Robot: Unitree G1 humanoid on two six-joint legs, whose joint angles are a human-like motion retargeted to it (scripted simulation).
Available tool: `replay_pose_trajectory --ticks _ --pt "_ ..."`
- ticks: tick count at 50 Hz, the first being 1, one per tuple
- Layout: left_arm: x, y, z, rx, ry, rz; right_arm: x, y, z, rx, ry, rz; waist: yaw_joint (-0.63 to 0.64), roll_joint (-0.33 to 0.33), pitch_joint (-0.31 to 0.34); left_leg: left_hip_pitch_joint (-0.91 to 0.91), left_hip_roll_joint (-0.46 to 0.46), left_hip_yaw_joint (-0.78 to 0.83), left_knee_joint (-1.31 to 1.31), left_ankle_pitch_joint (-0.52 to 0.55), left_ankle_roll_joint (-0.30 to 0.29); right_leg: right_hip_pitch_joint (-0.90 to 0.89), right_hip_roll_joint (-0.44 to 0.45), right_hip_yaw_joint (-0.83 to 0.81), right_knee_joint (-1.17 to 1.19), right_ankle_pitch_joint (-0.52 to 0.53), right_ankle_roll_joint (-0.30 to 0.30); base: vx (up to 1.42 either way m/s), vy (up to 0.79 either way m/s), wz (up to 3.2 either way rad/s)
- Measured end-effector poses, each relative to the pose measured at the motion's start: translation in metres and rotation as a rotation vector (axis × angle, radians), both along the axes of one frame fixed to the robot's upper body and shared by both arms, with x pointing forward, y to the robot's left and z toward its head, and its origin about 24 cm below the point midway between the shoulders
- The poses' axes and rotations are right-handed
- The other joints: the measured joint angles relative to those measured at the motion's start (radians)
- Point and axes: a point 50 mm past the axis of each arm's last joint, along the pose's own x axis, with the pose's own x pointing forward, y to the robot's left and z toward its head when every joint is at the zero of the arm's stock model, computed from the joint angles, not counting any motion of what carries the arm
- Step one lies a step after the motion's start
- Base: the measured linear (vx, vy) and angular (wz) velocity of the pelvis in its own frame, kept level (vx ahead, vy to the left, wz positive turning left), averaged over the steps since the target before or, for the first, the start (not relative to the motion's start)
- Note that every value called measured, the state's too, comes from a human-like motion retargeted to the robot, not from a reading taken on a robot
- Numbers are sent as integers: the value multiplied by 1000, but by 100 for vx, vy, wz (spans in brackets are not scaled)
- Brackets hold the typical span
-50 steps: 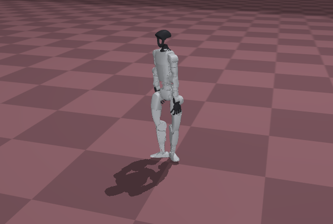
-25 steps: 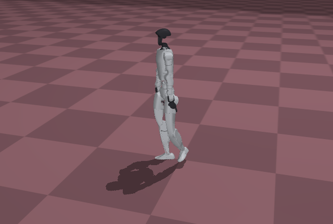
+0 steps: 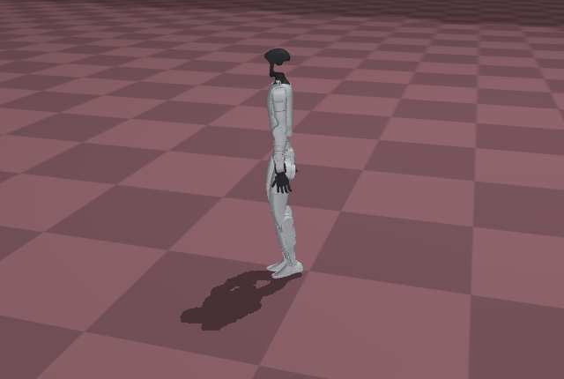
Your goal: In place motions
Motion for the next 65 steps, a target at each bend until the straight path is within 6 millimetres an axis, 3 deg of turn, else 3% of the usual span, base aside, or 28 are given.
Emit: replay_pose_trajectory --ticks 5,11,15,18,21,23,25,27,30,32,35,39,42,45,48,51,53,57,60,65 --pt "-1 -3 0 -22 -15 18 -7 -8 2 -38 35 -10 1 16 -6 -5 -4 -10 -10 -13 0 -6 3 -7 0 4 5 -2 7 -4" --pt "-4 2 0 -5 -15 -58 10 -6 0 -16 -36 -38 47 18 14 -56 -6 -39 23 -8 0 -4 -27 -109 9 -10 -1 -13 7 33" --pt "11 1 0 18 -54 -86 18 -5 0 2 -81 -45 68 5 36 -123 -39 -115 32 32 0 -12 -63 -212 29 -45 2 -30 3 209" --pt "21 -3 0 17 -87 -79 11 -5 -1 24 -75 -36 89 -10 44 -142 -65 -101 20 -31 0 8 -97 -329 25 -69 23 -27 10 305" --pt "24 -11 0 3 -95 -60 -1 -9 0 21 -40 -15 84 -8 27 -143 -63 46 -33 -148 -7 33 -147 -518 14 -71 78 -27 23 396" --pt "21 -12 -1 7 -84 -45 -6 -11 1 10 -19 -4 64 -2 5 -148 -37 148 -49 -199 -54 48 -153 -658 -4 -72 102 -26 9 404" --pt "14 -7 -1 23 -62 -28 -10 -12 1 1 -4 0 48 0 -10 -137 21 289 -35 -222 -136 76 -136 -792 -28 -75 119 -15 -9 326" --pt "4 0 0 46 -29 -6 -11 -14 1 -9 1 0 48 -8 -26 -105 86 472 -9 -174 -174 99 -135 -900 -39 -78 137 -13 -2 266" --pt "-20 7 0 75 30 33 -6 -18 2 -19 -2 4 85 -18 -39 -80 108 497 -16 -75 -243 125 -135 -964 -37 -83 152 -2 5 114" --pt "-41 6 1 83 87 80 3 -21 2 -32 -24 6 116 -25 -46 -86 54 404 -60 -98 -233 139 -141 -981 -35 -83 158 1 10 46" --pt "-74 -2 5 74 189 183 28 -22 2 -50 -119 -1 141 -17 -53 -72 15 401 -117 -102 -207 152 -135 -1003 -36 -80 167 -7 15 30" --pt "-104 -14 10 50 280 309 61 -15 4 -17 -250 -13 156 -17 -58 -60 -10 375 -144 -121 -219 163 -142 -1000 -34 -75 179 -9 12 -3" --pt "-119 -20 14 35 324 365 74 -8 5 20 -294 -22 157 -12 -79 -62 -22 366 -159 -139 -211 166 -141 -1001 -28 -74 183 -6 11 0" --pt "-119 -19 14 33 329 386 77 -3 4 45 -323 -25 157 -2 -88 -51 -25 350 -179 -152 -212 183 -131 -1010 -13 -73 185 -7 6 12" --pt "-109 -13 11 38 289 374 72 -2 4 59 -307 7 144 23 -94 -42 -4 341 -194 -165 -211 200 -116 -1018 31 -62 160 -8 6 38" --pt "-86 -2 7 45 217 332 61 -3 2 58 -270 48 92 89 -88 -46 66 297 -188 -173 -212 187 -103 -928 155 -56 52 -10 2 92" --pt "-66 6 5 47 169 293 52 -4 1 54 -238 50 39 128 -81 -57 107 255 -177 -170 -209 142 -123 -825 277 -59 31 -13 2 140" --pt "-12 25 4 73 30 187 28 -2 -1 52 -154 -34 -35 130 -54 -66 106 190 -179 -151 -187 -38 -142 -471 481 -99 100 -14 0 137" --pt "23 34 6 96 -87 126 10 1 -1 66 -83 -84 -67 126 -49 -76 105 157 -184 -141 -174 -113 -92 -345 473 -126 109 -8 1 96" --pt "58 43 12 100 -225 59 -7 4 -1 70 -8 -55 -138 91 -55 -65 53 104 -211 -134 -152 -196 -5 -112 334 -151 179 1 -2 88"
